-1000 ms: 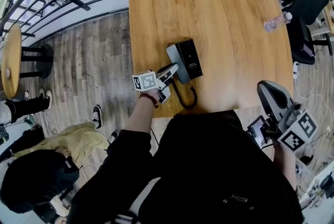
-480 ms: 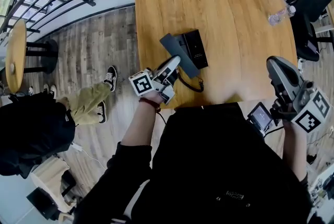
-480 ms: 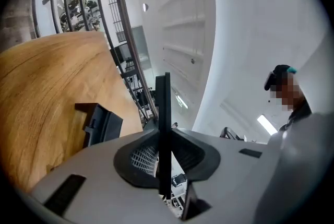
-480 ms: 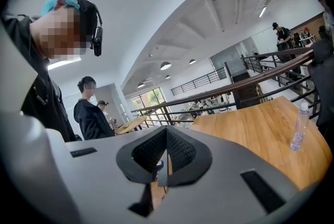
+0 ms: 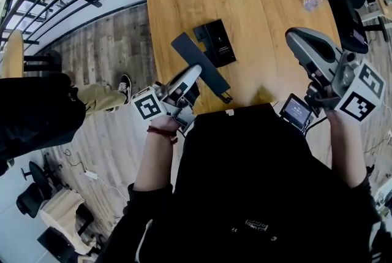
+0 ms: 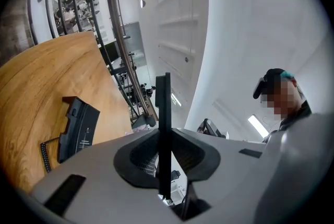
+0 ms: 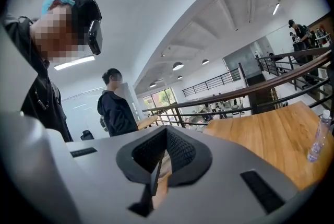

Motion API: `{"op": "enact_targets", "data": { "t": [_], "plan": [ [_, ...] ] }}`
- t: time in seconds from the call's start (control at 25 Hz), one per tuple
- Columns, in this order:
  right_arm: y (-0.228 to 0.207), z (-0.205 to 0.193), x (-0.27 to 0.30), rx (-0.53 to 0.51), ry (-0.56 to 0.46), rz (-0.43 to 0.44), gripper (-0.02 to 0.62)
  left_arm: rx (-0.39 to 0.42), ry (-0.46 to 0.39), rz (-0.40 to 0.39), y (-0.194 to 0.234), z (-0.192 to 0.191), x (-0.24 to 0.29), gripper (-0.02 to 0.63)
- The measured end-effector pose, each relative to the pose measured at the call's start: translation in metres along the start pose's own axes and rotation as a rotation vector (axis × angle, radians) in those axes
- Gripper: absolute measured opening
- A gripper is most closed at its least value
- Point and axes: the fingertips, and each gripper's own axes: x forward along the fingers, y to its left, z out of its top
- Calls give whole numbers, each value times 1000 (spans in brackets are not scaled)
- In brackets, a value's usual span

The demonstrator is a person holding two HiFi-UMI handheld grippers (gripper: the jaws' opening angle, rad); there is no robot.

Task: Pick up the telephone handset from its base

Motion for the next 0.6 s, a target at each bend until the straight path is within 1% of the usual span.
{"op": "enact_targets", "data": {
  "t": [0.12,0.32,0.6],
  "plan": [
    [8,1,7,-16,-5,15,15,39,3,1,-13,2,-5,75],
    [17,-4,14,-35,-9,36,15,56,15,1,-28,-2,-9,75],
    [41,-6,18,-71,-5,67,15,93,-6,-72,-82,-3,-10,75]
  ]
}}
